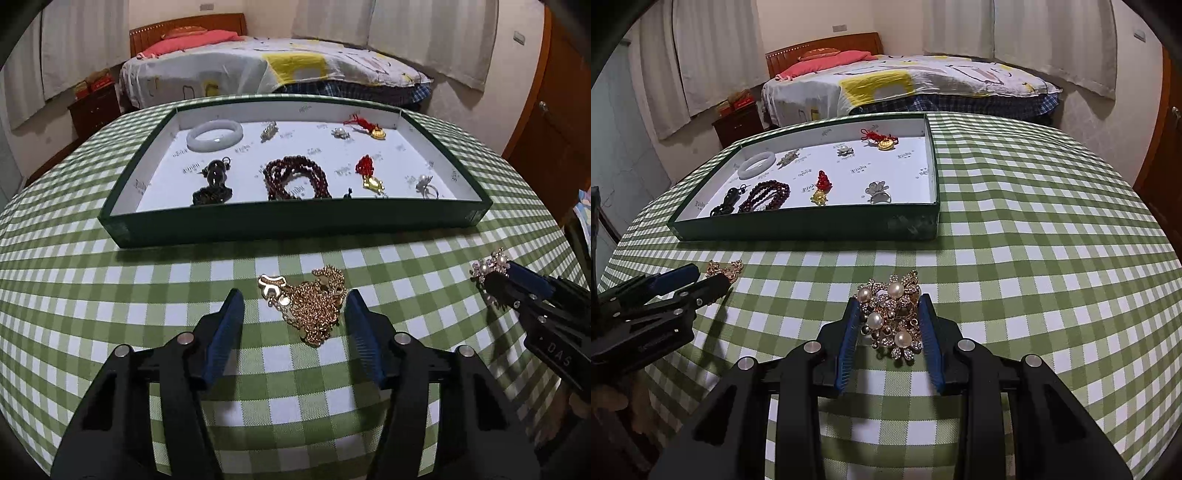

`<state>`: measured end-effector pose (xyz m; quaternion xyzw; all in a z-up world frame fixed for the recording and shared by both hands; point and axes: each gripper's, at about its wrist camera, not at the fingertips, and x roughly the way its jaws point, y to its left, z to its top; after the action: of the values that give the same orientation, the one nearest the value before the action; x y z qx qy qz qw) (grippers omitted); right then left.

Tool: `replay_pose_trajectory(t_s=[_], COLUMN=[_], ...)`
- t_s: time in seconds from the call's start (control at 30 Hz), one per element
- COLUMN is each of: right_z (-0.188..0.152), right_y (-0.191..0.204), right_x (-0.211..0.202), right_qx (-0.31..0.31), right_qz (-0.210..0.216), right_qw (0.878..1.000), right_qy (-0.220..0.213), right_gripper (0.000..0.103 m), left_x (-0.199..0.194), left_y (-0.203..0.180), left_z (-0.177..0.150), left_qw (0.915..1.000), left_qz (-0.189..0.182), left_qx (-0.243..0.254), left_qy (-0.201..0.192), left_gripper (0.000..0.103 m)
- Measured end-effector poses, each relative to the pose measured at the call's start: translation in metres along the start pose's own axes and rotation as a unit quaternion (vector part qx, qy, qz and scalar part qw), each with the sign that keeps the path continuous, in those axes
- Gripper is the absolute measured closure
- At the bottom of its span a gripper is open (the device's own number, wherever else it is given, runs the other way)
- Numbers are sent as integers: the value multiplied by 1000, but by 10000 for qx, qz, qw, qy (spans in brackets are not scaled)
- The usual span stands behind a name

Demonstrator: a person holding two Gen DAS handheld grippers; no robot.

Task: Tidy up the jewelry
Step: 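Grasp the pearl cluster brooch with the right tool while the left tool grasps the gold chain necklace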

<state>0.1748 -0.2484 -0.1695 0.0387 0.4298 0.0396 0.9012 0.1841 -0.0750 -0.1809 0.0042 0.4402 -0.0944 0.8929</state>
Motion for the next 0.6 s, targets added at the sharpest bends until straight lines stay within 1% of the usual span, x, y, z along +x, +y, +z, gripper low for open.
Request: replay_pose_trajectory(t_s=[0.07, 0.1, 0.13, 0.17, 0.2, 0.27, 0.4, 0.5, 0.6], right_z=[0, 0, 0, 0, 0, 1, 1, 1, 1], right_y=[0, 0, 0, 0, 0, 0, 1, 1, 1], right_x=[0, 0, 0, 0, 0, 0, 0, 0, 0], right_qx=[6, 5, 6, 7, 6, 12, 10, 7, 7], right_qz=[8, 6, 7, 11, 10, 25, 31, 28, 30], right_qw=[10000, 10000, 10000, 10000, 10000, 10000, 10000, 10000, 10000], right_qy=[0, 0, -2, -3, -2, 1, 1, 1, 1], right_gripper=[70, 70, 70, 70, 70, 70, 70, 70, 70], left_x=[0, -1, -1, -2, -2, -2, -2, -3, -3], left_y=[0, 0, 1, 3, 3, 4, 3, 8, 10], left_z=[0, 0, 0, 0, 0, -1, -1, -2, -2], left_qw=[10000, 10000, 9999, 9999, 9999, 9997, 9995, 9992, 9989], left_qz=[3, -14, -28, -73, -114, -217, -254, -405, -458], left_qx=[60, 80, 104, 119, 117, 150, 211, 69, 46], left_qy=[1, -3, -7, -12, -10, -2, -9, -4, -1], left_gripper=[57, 65, 69, 76, 80, 87, 89, 90, 91])
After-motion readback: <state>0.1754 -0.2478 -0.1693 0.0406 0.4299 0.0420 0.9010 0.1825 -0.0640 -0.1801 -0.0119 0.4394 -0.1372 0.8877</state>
